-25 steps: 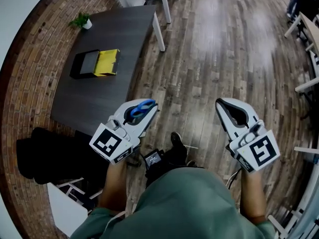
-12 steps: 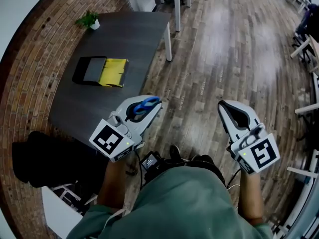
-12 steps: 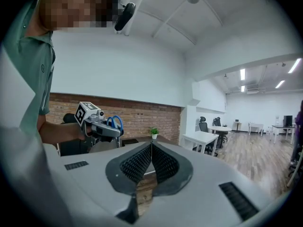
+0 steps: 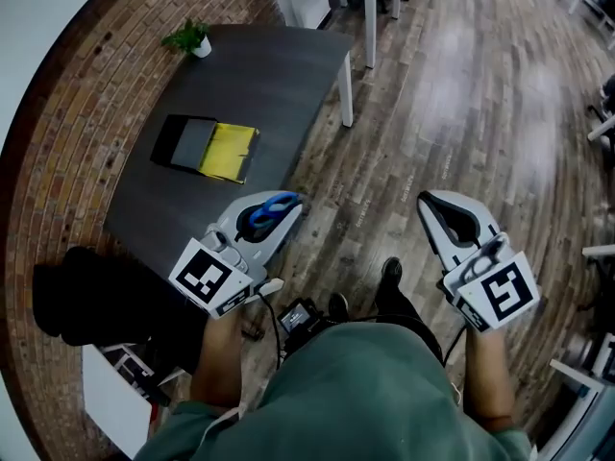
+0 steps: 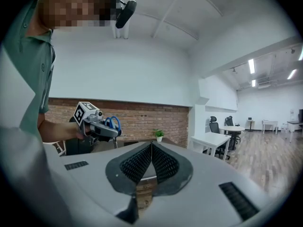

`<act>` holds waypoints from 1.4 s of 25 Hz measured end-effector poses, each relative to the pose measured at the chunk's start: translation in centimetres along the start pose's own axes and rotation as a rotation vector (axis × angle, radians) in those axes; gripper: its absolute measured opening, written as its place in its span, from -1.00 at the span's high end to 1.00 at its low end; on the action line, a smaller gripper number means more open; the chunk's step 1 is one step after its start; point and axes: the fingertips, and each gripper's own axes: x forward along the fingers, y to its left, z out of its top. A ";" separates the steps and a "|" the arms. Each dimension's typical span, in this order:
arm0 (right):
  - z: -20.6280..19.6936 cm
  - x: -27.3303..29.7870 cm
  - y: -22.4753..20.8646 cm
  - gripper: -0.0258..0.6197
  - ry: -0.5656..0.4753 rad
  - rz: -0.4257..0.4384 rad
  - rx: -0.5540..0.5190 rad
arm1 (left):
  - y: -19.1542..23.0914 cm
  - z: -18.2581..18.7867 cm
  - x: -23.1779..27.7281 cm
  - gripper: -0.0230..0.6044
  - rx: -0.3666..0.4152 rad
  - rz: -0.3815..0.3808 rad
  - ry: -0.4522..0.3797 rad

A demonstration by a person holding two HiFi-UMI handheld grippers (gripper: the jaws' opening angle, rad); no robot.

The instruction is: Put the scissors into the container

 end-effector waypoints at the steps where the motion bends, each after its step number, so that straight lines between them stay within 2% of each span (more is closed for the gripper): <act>1: 0.1 0.4 -1.1 0.90 -0.002 0.016 -0.002 | 0.4 0.3 0.8 0.80 -0.001 0.015 0.006; 8: 0.4 2.6 -8.4 0.90 -0.030 0.126 -0.002 | 2.1 2.0 6.6 0.80 -0.007 0.124 0.033; 15: 0.7 4.8 -11.9 0.90 -0.051 0.230 0.004 | 3.6 2.5 8.4 0.80 -0.029 0.238 0.055; 25: 0.1 10.4 -11.9 0.90 -0.021 0.344 0.007 | 7.9 0.7 7.0 0.80 -0.077 0.347 0.088; 35: 1.7 19.1 -10.7 0.90 0.010 0.392 -0.039 | 15.9 -1.1 4.2 0.80 -0.121 0.407 0.048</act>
